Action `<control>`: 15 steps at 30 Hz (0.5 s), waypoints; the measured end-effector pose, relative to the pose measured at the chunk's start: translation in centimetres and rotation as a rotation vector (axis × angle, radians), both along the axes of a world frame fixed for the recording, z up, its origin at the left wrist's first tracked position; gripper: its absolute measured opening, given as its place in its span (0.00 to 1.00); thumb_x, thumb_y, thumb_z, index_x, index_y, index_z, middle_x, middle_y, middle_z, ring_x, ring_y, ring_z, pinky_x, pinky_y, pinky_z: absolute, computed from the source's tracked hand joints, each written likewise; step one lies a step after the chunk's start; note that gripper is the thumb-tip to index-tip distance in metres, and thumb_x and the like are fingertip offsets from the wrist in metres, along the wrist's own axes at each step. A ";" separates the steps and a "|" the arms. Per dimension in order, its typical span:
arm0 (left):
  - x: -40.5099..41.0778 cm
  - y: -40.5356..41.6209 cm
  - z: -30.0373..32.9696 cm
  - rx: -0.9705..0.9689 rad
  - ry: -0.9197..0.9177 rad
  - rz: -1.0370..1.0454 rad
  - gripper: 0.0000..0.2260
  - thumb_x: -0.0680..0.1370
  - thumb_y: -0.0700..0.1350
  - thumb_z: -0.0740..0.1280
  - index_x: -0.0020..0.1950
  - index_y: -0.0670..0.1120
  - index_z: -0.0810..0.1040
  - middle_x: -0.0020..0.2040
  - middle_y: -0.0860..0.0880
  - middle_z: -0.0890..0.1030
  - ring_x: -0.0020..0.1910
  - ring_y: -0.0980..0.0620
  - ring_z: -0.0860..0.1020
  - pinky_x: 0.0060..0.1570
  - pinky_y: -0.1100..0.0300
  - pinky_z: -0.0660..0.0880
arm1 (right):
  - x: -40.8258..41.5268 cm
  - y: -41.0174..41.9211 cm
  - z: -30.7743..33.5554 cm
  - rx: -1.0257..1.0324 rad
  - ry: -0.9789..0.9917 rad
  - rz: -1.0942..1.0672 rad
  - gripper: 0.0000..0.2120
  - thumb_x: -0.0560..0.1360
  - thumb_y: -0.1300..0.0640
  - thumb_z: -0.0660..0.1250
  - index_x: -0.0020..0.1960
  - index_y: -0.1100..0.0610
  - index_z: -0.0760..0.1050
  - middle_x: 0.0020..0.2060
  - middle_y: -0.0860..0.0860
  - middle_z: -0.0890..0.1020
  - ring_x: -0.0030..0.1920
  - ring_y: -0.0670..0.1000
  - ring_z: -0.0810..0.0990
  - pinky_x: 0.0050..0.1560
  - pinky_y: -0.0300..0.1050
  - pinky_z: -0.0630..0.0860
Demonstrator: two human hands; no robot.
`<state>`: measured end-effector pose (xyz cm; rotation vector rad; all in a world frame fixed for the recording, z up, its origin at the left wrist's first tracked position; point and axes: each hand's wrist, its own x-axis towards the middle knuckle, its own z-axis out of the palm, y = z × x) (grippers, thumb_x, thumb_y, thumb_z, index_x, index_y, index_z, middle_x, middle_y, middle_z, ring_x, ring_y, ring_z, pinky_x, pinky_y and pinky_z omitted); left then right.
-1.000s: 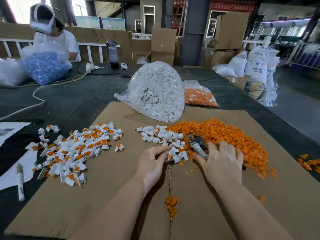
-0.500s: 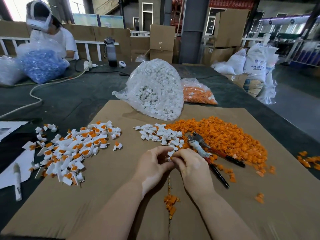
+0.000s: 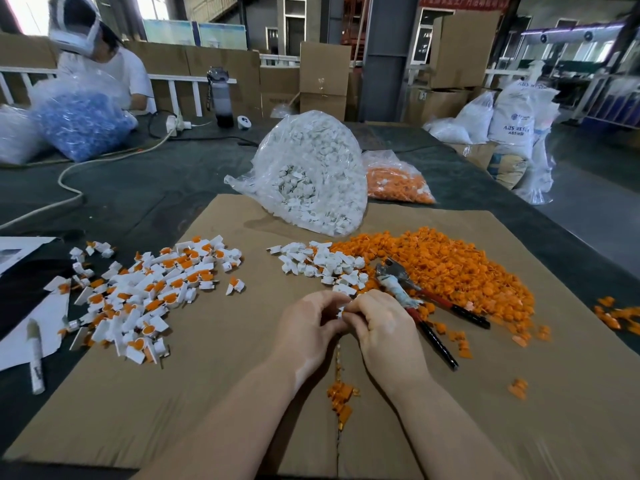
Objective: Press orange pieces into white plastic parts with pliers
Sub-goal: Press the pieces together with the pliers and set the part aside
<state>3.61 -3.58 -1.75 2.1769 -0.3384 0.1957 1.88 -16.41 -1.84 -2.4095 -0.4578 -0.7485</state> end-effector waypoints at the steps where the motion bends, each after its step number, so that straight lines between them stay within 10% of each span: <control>1: -0.1 0.0 0.0 0.009 -0.005 0.000 0.12 0.73 0.43 0.71 0.57 0.50 0.80 0.50 0.55 0.80 0.47 0.60 0.75 0.48 0.72 0.69 | -0.1 0.0 0.0 -0.009 -0.006 -0.001 0.06 0.67 0.69 0.73 0.37 0.63 0.77 0.34 0.54 0.78 0.37 0.55 0.77 0.37 0.48 0.76; 15: -0.2 0.0 0.1 0.088 -0.059 -0.041 0.12 0.74 0.42 0.69 0.58 0.50 0.79 0.48 0.56 0.78 0.46 0.62 0.72 0.42 0.82 0.64 | -0.3 0.1 -0.1 -0.048 -0.042 -0.028 0.09 0.64 0.70 0.75 0.34 0.63 0.74 0.31 0.55 0.77 0.34 0.56 0.77 0.33 0.47 0.76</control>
